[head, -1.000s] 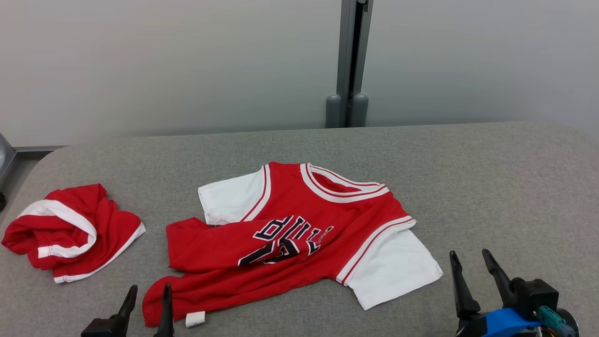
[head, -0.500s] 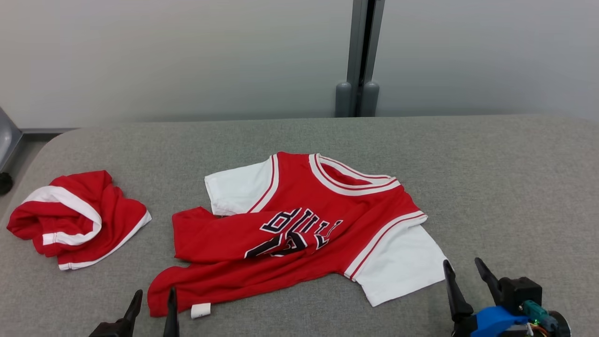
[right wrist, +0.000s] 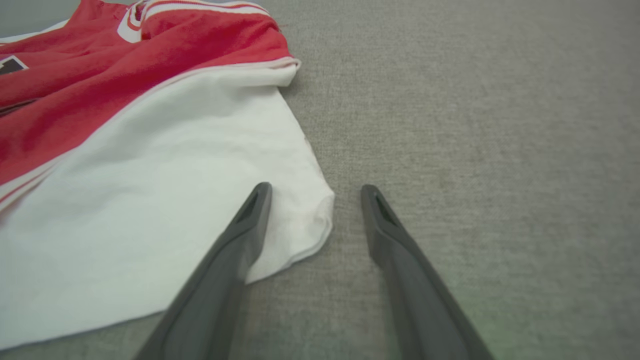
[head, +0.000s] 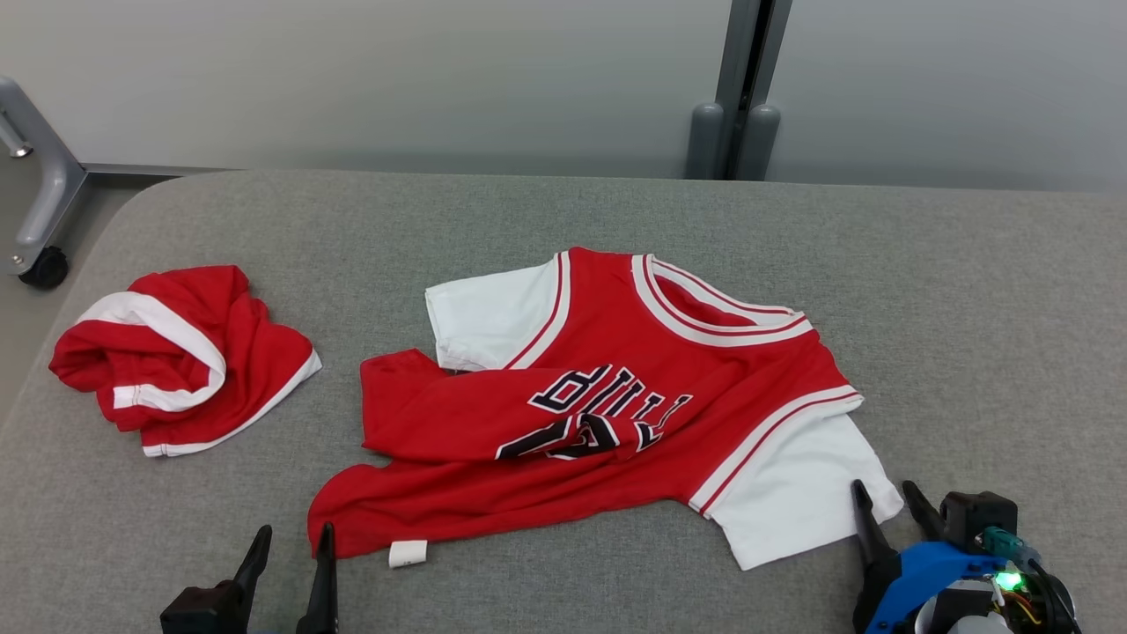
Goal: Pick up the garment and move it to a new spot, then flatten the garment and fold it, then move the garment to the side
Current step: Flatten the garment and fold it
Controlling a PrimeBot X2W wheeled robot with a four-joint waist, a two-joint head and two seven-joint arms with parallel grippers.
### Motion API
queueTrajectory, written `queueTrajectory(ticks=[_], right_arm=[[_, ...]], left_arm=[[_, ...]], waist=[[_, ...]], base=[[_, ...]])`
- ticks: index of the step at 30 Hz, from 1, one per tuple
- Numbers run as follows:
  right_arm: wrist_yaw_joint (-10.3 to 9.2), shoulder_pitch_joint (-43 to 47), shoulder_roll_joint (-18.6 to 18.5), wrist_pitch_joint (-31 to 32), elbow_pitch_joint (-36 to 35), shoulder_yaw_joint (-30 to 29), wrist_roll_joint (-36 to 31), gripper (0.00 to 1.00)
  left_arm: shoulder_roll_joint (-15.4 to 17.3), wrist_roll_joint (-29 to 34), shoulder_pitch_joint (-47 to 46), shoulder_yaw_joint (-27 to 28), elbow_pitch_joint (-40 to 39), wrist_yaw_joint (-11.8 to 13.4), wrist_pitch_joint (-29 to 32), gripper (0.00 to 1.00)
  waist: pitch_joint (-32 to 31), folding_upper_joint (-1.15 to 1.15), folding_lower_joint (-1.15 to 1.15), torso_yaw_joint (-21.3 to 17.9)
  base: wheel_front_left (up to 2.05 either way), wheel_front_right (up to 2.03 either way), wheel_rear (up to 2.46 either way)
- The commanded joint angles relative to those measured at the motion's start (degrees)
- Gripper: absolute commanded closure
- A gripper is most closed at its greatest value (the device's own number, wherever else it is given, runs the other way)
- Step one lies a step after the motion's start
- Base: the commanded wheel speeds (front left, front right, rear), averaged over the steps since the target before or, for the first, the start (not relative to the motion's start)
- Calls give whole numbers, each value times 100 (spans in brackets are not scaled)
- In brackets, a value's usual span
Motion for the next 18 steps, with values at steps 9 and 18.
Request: queueTrajectory(ticks=[9, 18], right_arm=[[-5, 288, -7, 74, -345, -582, -311, 100], [-3, 282, 4, 59, -763, -1029, -675, 100]], left_arm=[[120, -428, -36, -461, -30, -7, -15, 0], [568, -1367, 65, -1426, -102, -6, -15, 0]], waist=[[24, 0, -1, -11], [82, 0, -1, -75]], base=[[0, 0, 0], [0, 0, 0]])
